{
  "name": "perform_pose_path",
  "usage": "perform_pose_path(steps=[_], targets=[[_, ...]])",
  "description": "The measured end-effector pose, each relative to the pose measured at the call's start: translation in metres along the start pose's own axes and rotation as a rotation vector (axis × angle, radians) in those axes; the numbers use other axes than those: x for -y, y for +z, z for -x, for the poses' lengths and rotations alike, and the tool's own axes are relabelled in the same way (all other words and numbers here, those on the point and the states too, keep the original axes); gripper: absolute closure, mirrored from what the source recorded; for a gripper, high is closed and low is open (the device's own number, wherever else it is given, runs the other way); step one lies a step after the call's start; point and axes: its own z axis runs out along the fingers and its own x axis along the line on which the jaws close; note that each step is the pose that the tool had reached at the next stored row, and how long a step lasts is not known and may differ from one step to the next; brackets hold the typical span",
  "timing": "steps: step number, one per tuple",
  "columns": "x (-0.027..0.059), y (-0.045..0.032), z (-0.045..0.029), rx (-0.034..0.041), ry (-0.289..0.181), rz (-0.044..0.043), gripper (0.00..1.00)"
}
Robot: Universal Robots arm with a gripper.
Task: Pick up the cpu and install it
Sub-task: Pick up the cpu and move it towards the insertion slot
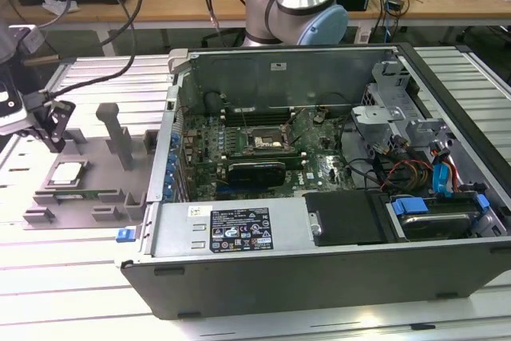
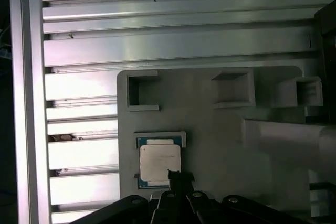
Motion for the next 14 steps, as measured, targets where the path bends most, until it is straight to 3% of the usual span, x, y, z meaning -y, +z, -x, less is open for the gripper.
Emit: perform_pose_path(steps=[6,14], targets=[[0.0051,0.0175,-0.0056,-0.0004,-0.007,0.0002,0.89],[0.0062,0.0391,-0.0074,-0.0012,-0.021,0.0006,0.89]])
